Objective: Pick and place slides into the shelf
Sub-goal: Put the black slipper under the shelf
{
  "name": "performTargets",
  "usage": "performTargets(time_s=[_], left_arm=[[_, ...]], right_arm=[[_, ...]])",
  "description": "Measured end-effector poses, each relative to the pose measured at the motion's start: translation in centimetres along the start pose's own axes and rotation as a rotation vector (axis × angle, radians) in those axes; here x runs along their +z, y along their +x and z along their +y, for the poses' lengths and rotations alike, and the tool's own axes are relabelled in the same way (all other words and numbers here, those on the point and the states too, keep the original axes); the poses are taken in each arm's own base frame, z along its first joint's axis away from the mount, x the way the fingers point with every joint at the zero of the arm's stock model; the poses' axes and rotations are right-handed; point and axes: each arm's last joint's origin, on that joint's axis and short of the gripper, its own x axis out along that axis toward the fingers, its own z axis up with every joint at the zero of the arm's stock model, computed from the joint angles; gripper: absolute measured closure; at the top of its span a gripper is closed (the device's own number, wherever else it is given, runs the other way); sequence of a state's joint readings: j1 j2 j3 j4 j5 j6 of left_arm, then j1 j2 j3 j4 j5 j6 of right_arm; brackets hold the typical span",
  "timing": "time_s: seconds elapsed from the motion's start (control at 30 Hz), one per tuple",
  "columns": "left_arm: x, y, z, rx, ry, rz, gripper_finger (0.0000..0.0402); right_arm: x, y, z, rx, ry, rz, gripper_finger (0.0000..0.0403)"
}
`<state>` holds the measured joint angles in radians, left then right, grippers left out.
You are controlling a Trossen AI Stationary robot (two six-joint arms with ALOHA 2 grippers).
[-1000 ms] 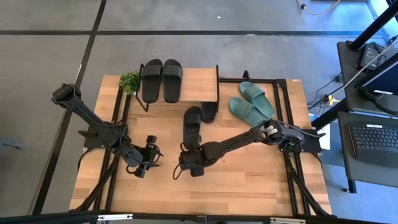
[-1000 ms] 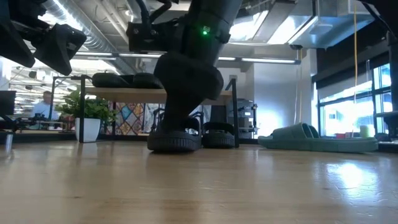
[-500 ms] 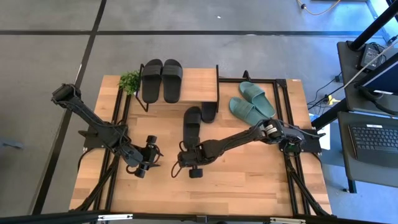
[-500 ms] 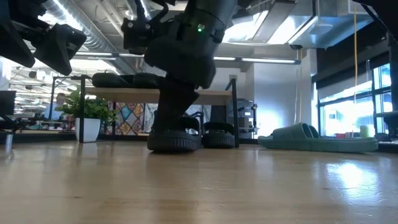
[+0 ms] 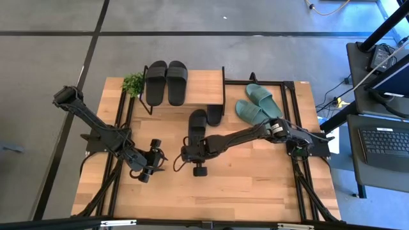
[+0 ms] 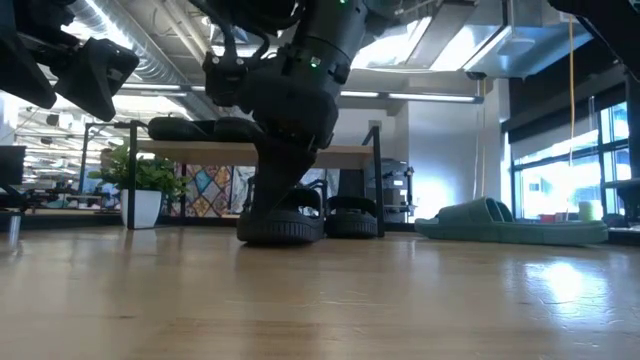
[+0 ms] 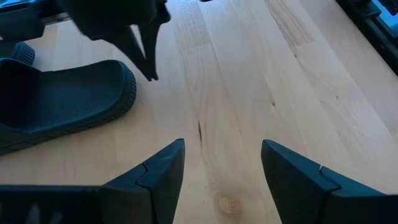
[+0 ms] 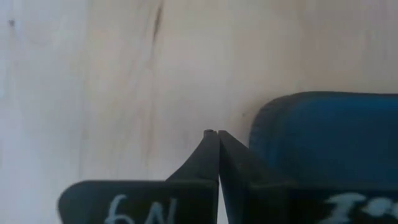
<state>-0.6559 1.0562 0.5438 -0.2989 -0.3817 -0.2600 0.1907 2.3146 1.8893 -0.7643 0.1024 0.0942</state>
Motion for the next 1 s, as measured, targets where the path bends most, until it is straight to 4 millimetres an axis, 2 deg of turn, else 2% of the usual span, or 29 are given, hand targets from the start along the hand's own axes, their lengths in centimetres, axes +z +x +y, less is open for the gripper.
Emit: performTargets(time_s=[0.2, 0.77, 1.0], left_arm=[[0.0, 0.0, 0.0, 0.000, 0.001, 0.001, 0.0198], [-0.1, 0.0, 0.0, 0.002, 0.003, 0.005, 0.0198], [-0.1, 0.0, 0.0, 0.001, 0.003, 0.005, 0.0198]], right_arm=[[-0.1, 0.1, -0.9, -0.008, -0.004, 0.019, 0.0400], [0.0, 0.1, -0.9, -0.009, -0.007, 0.013, 0.0395], [0.0, 0.1, -1.8, -0.100, 0.008, 0.007, 0.0394]])
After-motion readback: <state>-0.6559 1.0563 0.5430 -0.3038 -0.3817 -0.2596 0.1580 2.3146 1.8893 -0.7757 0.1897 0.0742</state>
